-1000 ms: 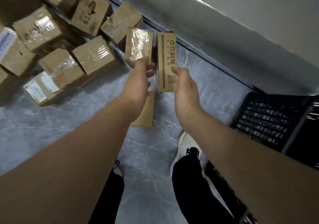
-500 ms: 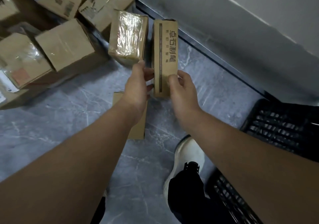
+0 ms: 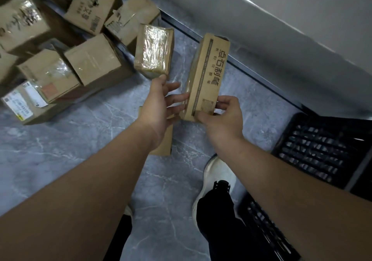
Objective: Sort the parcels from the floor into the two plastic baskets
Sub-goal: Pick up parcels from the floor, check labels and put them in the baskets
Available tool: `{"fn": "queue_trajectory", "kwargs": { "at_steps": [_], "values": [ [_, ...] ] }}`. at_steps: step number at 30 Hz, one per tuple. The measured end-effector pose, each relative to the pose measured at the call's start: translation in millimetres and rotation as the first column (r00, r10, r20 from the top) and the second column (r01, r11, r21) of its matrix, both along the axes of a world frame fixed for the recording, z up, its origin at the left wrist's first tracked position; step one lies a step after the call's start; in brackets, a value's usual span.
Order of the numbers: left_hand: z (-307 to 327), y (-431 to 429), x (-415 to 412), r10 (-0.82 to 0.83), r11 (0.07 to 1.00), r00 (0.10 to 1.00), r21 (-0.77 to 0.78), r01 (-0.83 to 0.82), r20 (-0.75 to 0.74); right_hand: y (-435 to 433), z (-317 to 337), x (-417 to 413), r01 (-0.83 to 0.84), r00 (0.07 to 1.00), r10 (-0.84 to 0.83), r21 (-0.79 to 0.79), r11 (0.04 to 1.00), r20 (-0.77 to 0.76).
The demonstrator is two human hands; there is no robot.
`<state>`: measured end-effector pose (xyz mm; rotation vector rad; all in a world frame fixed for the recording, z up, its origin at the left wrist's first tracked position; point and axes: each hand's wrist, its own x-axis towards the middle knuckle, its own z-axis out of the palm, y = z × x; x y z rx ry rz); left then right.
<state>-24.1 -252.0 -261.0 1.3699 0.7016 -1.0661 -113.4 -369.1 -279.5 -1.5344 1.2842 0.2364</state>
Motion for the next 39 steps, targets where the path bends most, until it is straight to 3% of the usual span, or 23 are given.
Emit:
{"fn": "queue_trajectory", "kwargs": {
  "at_steps": [15,25,31,39],
  "values": [
    [130,-3,-13,-0.173,0.985,0.981,0.038,0.170,0.085,32,127,-24,0.172,0.965,-0.186,0.089,0.981,0.186],
    [248,14,-29,-0.141,0.989,0.971,0.074,0.129,0.194,51,240,-45,0.068,0.955,-0.104,0.136,0.988,0.278],
    [311,32,-33,-0.199,0.979,0.924,0.031,0.200,0.327,67,305,-55,0.112,0.912,-0.123,0.052,0.992,0.391],
    [382,74,-30,-0.275,0.961,0.844,0.111,0.253,0.460,98,384,-49,0.226,0.864,-0.175,-0.053,0.973,0.472]
  ]
}}
